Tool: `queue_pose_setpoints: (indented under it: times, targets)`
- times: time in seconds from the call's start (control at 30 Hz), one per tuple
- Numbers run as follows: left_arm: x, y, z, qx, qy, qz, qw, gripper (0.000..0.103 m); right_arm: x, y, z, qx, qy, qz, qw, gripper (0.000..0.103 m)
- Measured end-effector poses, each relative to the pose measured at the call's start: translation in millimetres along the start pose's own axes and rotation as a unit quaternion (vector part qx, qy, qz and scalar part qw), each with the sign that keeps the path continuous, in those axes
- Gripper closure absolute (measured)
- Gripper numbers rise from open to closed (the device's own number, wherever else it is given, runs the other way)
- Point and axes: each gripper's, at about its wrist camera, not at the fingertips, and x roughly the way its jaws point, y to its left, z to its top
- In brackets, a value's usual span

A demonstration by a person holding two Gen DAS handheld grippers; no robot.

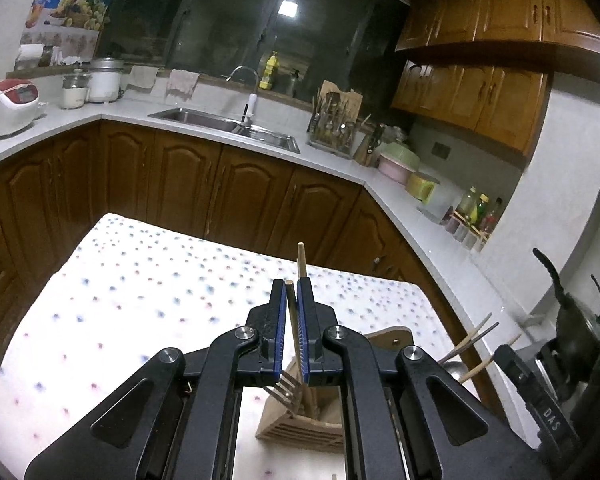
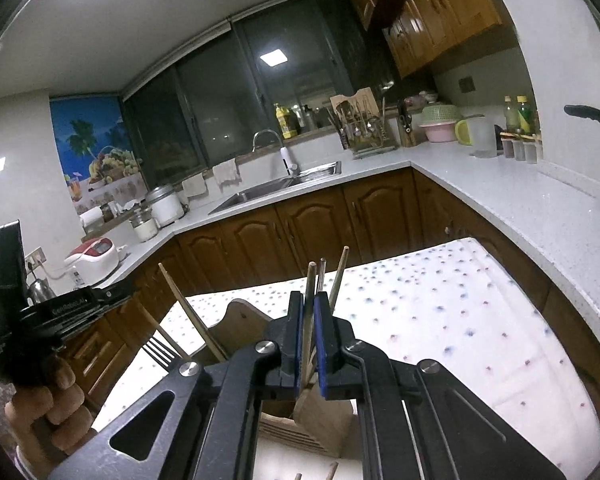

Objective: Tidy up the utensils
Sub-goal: 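Open both tools to release the chopsticks into the holder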

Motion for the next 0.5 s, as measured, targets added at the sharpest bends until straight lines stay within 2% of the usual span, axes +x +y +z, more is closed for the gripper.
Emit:
queue_pose_setpoints:
  times: [0.2, 0.27, 0.3, 0.33, 0.37, 0.4, 0.43, 0.47, 0.5]
  targets:
    - [-1.4, 0.6, 1.6, -0.003, 0.014, -0.005, 0.9999, 0.097, -1.1, -3.4, -0.6, 0.011, 0.002, 0.007, 1.0, 0.092]
    - [-4.2, 1.6, 2.4, -0.003, 0.017, -0.01, 0.9998, 0.093, -3.1, -4.9, -0.8, 0.017, 0.001, 0.011, 1.0, 0.085]
    - [-7.2, 1.9, 2.6, -0.003, 0.017, -0.01, 0.9998, 0.09, -5.8, -5.8, 0.2, 0.019, -0.003, 0.013, 1.0, 0.071]
    - [-9.7, 2.2, 2.4, -0.003, 0.016, -0.01, 0.9998, 0.081, -9.8, -6.4, 1.3, 0.022, -0.008, 0.017, 1.0, 0.059]
    - [-14.0, 2.8, 2.5, -0.004, 0.014, -0.01, 0.9998, 0.067, -14.8, -6.8, 2.6, 0.024, -0.015, 0.017, 0.999, 0.057]
    - [-18.3, 3.6, 2.6, -0.006, 0.012, -0.009, 0.9999, 0.06, -18.2, -6.8, 3.7, 0.026, -0.02, 0.018, 0.999, 0.055]
    - [-24.7, 5.2, 2.3, -0.009, 0.009, -0.009, 0.9999, 0.048, -23.7, -7.2, 5.3, 0.03, -0.026, 0.019, 0.999, 0.048]
    - [-29.8, 6.5, 2.0, -0.012, 0.006, -0.01, 0.9999, 0.042, -27.3, -8.0, 6.7, 0.035, -0.03, 0.021, 0.999, 0.043]
    - [-37.2, 8.5, 1.1, -0.014, 0.001, -0.012, 0.9998, 0.04, -31.5, -9.0, 7.6, 0.04, -0.034, 0.025, 0.998, 0.035]
